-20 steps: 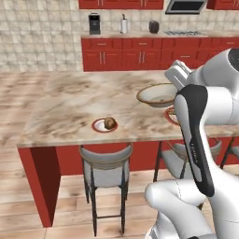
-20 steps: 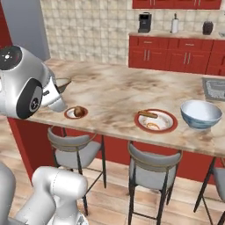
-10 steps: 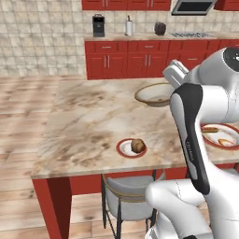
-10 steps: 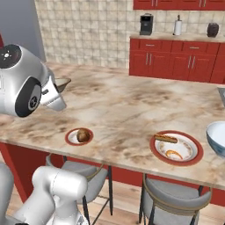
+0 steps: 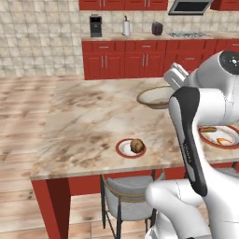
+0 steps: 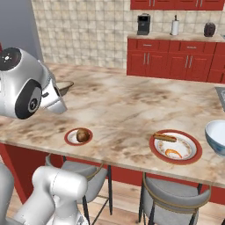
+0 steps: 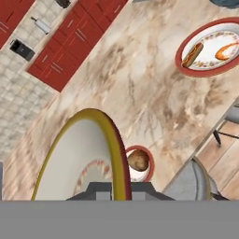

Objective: Take the smaller bowl and place it next to the appetizer plate on the dining counter , and place the larger bowl next to the plate with cooked food.

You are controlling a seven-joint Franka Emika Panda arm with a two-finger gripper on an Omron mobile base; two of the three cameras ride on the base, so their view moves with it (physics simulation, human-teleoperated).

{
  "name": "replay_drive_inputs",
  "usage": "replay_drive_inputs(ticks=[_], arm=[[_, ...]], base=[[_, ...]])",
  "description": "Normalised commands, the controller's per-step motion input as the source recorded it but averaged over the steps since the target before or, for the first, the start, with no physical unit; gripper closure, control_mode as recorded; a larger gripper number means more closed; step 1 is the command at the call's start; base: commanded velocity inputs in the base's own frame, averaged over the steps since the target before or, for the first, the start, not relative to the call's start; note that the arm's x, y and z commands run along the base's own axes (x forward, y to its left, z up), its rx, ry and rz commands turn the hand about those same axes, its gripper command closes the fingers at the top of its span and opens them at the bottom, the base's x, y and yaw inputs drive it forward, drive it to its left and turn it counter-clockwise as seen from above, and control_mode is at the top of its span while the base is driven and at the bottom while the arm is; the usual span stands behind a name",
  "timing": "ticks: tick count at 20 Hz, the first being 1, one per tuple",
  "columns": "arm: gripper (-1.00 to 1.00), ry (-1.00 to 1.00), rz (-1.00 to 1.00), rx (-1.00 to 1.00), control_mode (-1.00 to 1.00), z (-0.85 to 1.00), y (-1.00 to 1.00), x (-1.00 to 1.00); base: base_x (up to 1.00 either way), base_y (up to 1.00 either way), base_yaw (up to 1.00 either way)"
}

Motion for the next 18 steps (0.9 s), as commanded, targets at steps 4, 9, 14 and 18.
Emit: replay_drive_inputs(ticks=[4, 9, 14, 18], arm=[[1.0, -0.03, -0.09, 0.0, -1.0, -0.47, -0.4, 0.0], [1.0, -0.02, 0.02, 0.03, -1.0, -0.32, -0.77, 0.0], [1.0, 0.0, 0.07, 0.01, -1.0, -0.34, -0.4, 0.0], [1.0, 0.04, 0.0, 0.0, -1.0, -0.34, -0.03, 0.08]], base=[[0.0, 0.0, 0.0], [0.0, 0.0, 0.0], [0.0, 0.0, 0.0], [0.0, 0.0, 0.0]])
